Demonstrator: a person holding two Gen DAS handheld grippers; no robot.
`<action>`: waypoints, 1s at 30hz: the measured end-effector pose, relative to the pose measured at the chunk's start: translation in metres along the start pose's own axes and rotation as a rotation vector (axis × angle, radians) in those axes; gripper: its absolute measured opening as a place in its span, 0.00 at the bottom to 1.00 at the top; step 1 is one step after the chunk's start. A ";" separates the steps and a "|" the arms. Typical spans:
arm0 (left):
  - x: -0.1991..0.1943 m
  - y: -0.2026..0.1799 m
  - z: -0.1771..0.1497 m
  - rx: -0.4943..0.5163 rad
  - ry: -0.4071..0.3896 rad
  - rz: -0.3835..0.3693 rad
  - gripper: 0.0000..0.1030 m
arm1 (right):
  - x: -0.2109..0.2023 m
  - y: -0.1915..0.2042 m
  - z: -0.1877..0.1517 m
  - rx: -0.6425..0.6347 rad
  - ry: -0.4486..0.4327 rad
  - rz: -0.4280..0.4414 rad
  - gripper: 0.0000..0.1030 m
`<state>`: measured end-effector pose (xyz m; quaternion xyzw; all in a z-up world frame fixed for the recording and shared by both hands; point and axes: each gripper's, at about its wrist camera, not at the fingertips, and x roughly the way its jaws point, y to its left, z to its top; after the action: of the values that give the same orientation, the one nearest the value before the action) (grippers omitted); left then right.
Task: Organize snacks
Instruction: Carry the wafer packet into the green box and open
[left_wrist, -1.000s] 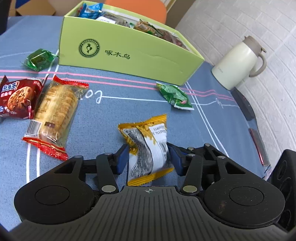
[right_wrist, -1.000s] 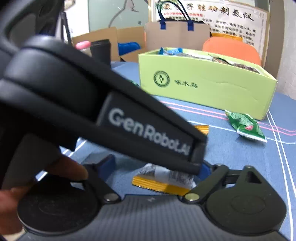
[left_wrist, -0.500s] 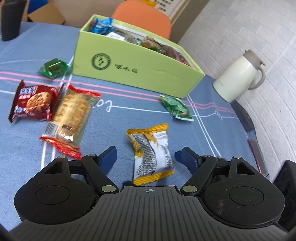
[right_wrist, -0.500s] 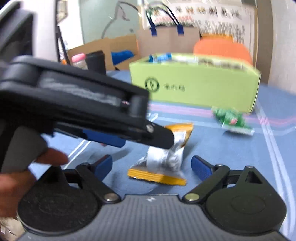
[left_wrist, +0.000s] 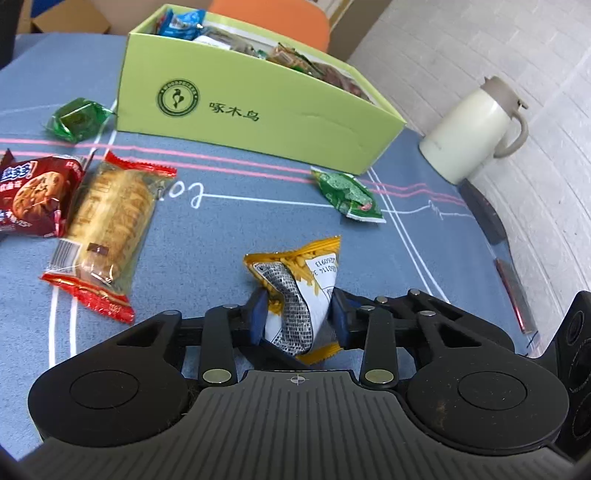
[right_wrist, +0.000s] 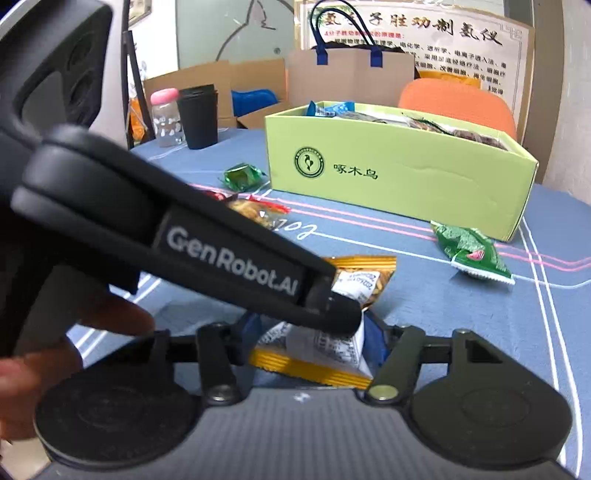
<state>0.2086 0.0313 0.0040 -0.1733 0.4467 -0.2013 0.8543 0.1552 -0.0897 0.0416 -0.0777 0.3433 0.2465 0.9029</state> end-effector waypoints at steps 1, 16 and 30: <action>-0.003 0.000 0.002 -0.011 0.001 -0.007 0.11 | -0.004 0.002 0.002 -0.004 -0.008 -0.007 0.62; -0.014 -0.039 0.191 0.078 -0.209 -0.038 0.12 | 0.036 -0.074 0.180 -0.092 -0.205 -0.052 0.65; -0.008 -0.005 0.188 0.060 -0.268 -0.027 0.45 | -0.003 -0.102 0.148 -0.064 -0.293 -0.139 0.90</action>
<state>0.3597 0.0523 0.1134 -0.1791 0.3202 -0.2008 0.9083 0.2902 -0.1339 0.1518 -0.0932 0.1935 0.2029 0.9553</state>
